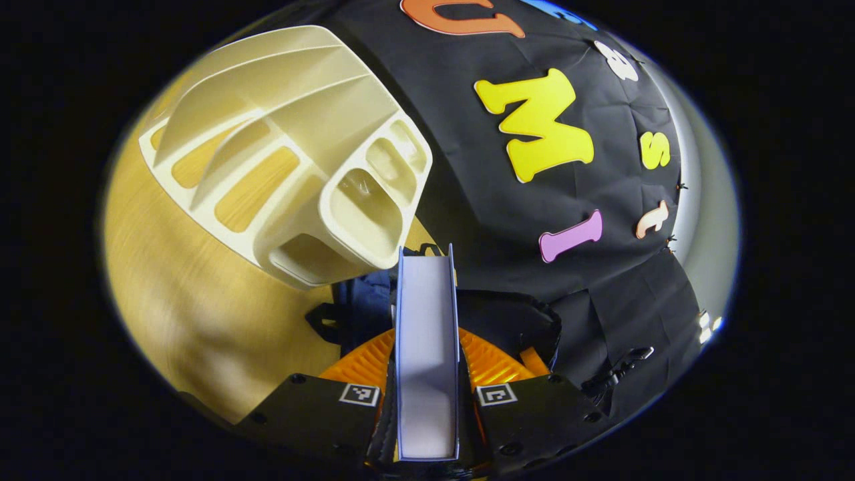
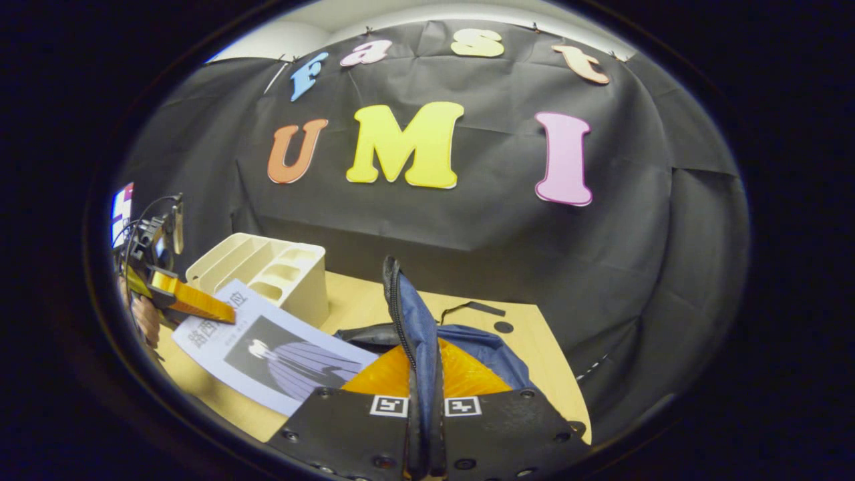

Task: Open the schoolbag, grab two books from the bookshelf and put them into the schoolbag.

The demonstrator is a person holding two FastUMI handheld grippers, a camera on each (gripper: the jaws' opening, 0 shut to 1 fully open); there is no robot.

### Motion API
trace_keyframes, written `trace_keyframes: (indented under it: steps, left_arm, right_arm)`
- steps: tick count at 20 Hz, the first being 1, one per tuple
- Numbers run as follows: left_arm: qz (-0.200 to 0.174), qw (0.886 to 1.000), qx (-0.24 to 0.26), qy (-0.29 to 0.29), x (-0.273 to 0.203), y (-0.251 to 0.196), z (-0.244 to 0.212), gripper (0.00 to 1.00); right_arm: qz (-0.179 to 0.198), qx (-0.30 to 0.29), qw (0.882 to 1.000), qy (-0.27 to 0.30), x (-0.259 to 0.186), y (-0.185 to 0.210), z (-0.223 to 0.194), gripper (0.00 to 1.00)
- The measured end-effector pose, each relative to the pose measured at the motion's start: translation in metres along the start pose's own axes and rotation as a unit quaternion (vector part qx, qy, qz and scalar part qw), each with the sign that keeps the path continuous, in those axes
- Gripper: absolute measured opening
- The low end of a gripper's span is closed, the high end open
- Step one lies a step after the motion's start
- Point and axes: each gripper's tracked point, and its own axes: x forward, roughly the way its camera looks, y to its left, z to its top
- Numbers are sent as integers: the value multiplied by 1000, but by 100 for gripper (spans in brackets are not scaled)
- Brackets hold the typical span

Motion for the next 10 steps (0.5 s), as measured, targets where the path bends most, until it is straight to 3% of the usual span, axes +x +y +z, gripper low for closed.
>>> trace_keyframes:
  steps: [6,10]
  left_arm:
    - [16,1000,-12,-11,52,0,-4,39]
    - [34,997,12,-63,72,3,-8,39]
  right_arm:
    - [16,3,1000,-7,-1,-1,2,5]
    - [25,10,999,-26,-4,2,13,5]
